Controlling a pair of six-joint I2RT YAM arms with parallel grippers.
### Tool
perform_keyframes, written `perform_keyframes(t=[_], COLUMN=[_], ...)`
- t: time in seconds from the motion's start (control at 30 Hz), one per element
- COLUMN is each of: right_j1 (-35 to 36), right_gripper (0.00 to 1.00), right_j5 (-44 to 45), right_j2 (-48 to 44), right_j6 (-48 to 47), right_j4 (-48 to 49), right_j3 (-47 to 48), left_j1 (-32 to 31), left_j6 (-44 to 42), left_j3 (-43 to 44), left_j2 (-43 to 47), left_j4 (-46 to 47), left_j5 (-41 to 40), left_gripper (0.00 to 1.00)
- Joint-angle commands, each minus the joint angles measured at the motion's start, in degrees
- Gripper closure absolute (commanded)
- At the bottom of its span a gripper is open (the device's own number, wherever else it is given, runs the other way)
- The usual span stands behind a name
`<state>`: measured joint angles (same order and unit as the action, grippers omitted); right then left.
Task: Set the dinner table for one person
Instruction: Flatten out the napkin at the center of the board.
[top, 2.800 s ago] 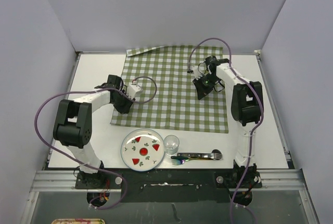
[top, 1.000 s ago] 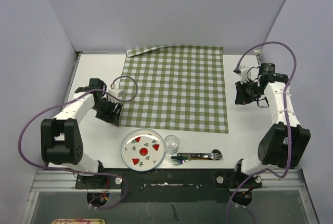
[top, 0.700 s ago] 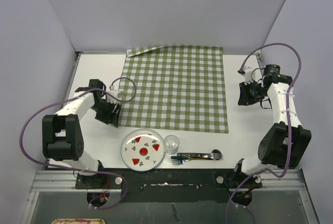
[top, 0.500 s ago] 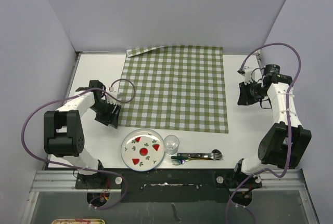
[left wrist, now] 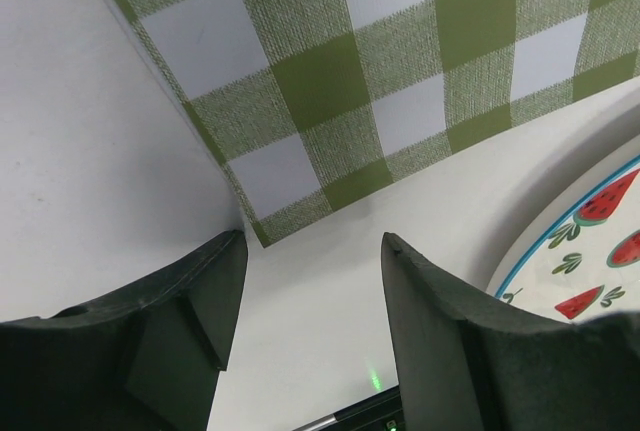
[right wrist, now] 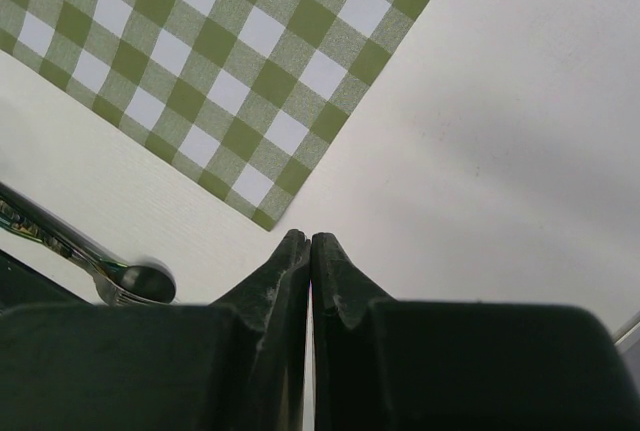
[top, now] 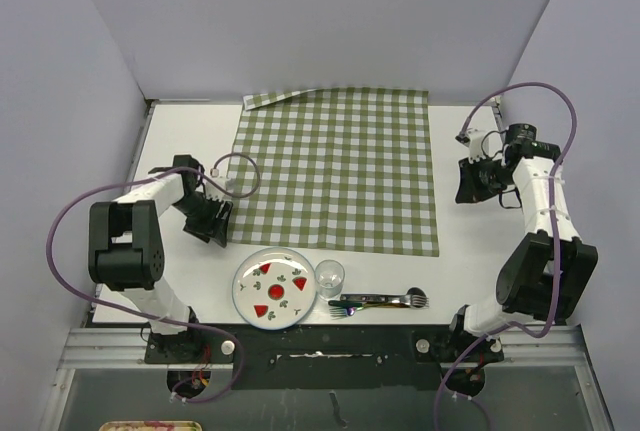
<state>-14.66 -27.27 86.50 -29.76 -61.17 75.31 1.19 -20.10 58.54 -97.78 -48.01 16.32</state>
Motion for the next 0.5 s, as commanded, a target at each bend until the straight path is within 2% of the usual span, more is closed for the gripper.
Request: perform_keyframes(t=[0.0,0.47], right_j1=[-0.2,-0.3], right_gripper=[0.98,1.00], right_j5=[-1.2,-2.4], right_j2=[0.6,2.0], right_j6=[0.0,0.1], right_j4=[-0.1,-0.3], right_j3=[2.6,3.4], left_j1=[0.6,0.7], left_j6=[-0.2,0.9], left_j3=[3.6,4.7], left_j2=[-2.0,-3.9], left_j4=[2.2,1.6], left_j5=[1.4,3.1], left_gripper=[0.46,0.46])
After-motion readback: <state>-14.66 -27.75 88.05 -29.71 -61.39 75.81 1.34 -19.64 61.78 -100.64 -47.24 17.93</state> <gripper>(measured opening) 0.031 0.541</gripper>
